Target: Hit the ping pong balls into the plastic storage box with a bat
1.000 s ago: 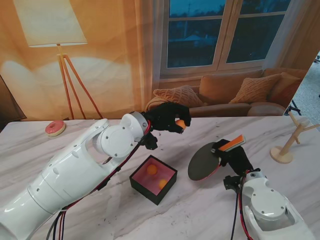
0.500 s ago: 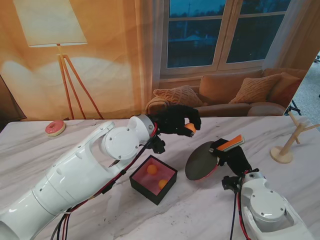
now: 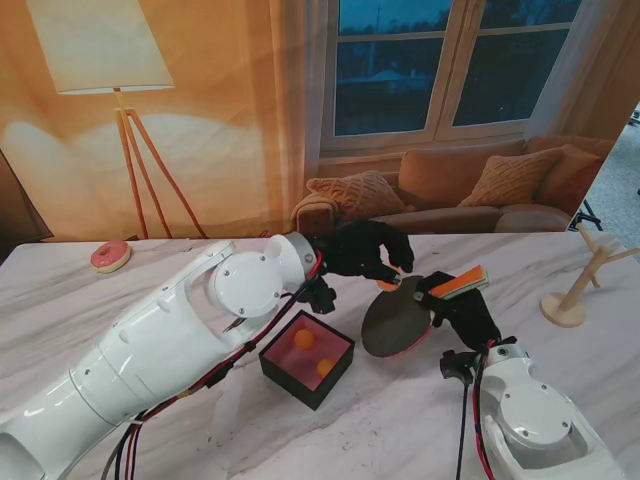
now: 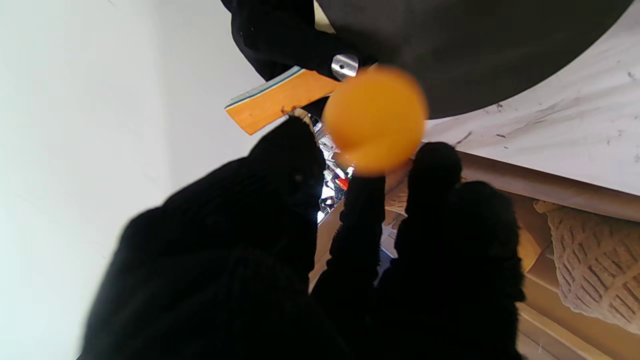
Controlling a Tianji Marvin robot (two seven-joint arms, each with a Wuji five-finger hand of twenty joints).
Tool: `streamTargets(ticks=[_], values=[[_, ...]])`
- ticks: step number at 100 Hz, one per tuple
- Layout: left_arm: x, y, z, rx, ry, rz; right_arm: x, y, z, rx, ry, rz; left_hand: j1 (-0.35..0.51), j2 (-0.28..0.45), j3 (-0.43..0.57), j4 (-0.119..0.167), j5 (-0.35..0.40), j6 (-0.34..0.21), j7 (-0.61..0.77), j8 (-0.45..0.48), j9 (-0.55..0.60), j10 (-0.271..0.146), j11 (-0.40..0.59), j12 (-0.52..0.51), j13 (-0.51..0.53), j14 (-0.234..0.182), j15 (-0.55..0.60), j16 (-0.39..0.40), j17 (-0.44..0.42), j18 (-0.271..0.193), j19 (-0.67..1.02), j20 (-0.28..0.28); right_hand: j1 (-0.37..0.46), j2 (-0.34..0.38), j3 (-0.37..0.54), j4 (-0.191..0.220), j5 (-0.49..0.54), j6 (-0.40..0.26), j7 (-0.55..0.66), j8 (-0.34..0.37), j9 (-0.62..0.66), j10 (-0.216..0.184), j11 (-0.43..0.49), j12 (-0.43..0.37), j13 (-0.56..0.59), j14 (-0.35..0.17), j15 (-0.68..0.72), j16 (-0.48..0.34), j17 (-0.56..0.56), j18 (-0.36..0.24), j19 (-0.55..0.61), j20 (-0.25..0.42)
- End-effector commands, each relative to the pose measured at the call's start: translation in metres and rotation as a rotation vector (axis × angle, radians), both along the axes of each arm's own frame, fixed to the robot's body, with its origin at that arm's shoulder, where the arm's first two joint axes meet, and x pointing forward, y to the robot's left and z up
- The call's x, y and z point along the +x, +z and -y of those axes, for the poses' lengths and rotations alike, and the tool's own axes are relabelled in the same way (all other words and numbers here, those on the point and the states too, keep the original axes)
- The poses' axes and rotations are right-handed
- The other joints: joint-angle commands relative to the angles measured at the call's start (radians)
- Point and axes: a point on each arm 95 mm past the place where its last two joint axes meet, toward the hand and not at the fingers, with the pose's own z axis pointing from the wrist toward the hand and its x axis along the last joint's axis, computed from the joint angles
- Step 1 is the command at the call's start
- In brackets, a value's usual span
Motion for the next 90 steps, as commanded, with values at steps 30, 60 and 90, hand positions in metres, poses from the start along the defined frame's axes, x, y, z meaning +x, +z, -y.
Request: streamTargets(ticks=[30,60,90], values=[[-0.001,-0.003,-0.005,-0.004,0.026,0.003,0.000,0.004,-0.004,0.000,0.027,0.017,-0.063,0.051,-0.080,0.024,-0.028,0.024,-0.125,-0.030,-0.070,0.012,-0.030,-0.158,-0.061,0.138,-0.074,-0.071,0.004,-0.069,0.052,0.009,0.092,0.097,0.124,0.047,0.132,-0.024,0.047,0.014,0.012,-0.074,0.009,0.019,-0.013,-0.053,0.004,0.010,-0.007,-0.041,0.022,0.021],[0.001,-0.005,-0.026,0.039,0.081,0.026,0.004,-0.003,0.002,-0.026,-0.006,-0.006,-0.045,0.071,-0.109,0.027,-0.026,0.032,-0.147,-0.012,-0.069,0.020,-0.034,-0.161,-0.109,0.106,-0.066,-0.051,-0.107,-0.054,-0.039,0.007,0.092,0.100,0.123,0.047,0.129,-0.022,0.047,0.014,0.010,-0.072,0.009,0.019,-0.015,-0.053,0.005,0.011,-0.007,-0.041,0.022,0.021],[0.004,-0.021,-0.061,0.086,0.183,0.015,0.010,-0.007,0.003,-0.074,-0.034,-0.021,-0.039,0.093,-0.132,0.032,-0.032,0.041,-0.166,-0.012,-0.116,0.021,-0.064,-0.171,-0.217,0.081,-0.143,-0.065,-0.298,-0.034,-0.191,-0.005,0.091,0.106,0.115,0.048,0.119,-0.024,0.045,0.012,0.006,-0.076,0.011,0.018,-0.017,-0.058,0.005,0.010,-0.006,-0.048,0.021,0.020]])
